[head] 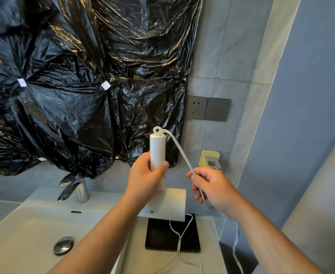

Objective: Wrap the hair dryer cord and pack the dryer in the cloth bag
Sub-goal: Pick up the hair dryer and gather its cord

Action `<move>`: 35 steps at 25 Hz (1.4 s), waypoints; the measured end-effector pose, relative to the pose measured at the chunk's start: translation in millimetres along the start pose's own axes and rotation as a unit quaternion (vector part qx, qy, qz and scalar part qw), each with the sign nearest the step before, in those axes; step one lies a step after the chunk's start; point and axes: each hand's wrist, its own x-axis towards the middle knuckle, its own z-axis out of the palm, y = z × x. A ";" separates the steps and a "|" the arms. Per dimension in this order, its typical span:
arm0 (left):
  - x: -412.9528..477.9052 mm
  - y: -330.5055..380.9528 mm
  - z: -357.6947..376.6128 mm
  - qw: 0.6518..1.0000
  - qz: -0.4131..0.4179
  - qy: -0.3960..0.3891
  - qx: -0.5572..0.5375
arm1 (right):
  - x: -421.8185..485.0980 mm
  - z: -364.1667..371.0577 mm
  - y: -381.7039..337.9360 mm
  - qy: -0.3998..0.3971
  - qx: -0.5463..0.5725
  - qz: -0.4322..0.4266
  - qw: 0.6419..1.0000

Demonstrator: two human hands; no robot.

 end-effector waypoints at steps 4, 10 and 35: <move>-0.1 6.2 3.1 0.998 -0.012 0.050 -0.042 | -5.2 13.3 5.5 0.007 -0.118 0.012 0.993; -8.9 7.9 8.0 0.980 -0.077 0.068 -0.170 | -3.5 15.8 10.1 -0.002 -0.222 0.024 0.975; 52.4 -9.9 -81.3 0.584 0.567 -0.171 0.555 | 18.8 9.0 -59.4 -0.054 -0.366 -0.073 0.926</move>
